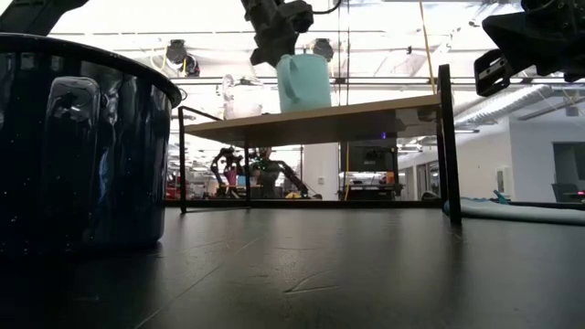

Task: Stack small to large cups/mugs on shelf
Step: Put the light blue mug on the shelf

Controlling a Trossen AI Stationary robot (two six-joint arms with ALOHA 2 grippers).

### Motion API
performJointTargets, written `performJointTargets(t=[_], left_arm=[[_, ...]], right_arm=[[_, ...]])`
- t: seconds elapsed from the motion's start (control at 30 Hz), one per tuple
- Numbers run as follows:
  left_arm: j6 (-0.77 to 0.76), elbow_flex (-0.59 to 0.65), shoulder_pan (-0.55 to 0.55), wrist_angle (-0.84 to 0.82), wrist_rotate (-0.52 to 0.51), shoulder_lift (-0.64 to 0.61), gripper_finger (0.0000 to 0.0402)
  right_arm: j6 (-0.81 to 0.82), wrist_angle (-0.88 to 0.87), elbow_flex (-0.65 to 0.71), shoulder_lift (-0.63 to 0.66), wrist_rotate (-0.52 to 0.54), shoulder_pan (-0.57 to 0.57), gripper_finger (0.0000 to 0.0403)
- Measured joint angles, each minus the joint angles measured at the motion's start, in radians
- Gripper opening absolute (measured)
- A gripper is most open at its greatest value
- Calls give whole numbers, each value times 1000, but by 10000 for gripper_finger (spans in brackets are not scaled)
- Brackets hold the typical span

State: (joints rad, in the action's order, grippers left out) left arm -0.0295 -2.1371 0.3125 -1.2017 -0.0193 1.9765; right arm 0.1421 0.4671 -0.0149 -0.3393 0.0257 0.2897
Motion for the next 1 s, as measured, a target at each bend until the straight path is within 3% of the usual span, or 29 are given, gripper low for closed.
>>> performJointTargets(t=[1.0], left_arm=[[9, -15, -27, -15, -42, 1, 10]], right_arm=[[3, 0, 0, 0, 0, 0, 0]])
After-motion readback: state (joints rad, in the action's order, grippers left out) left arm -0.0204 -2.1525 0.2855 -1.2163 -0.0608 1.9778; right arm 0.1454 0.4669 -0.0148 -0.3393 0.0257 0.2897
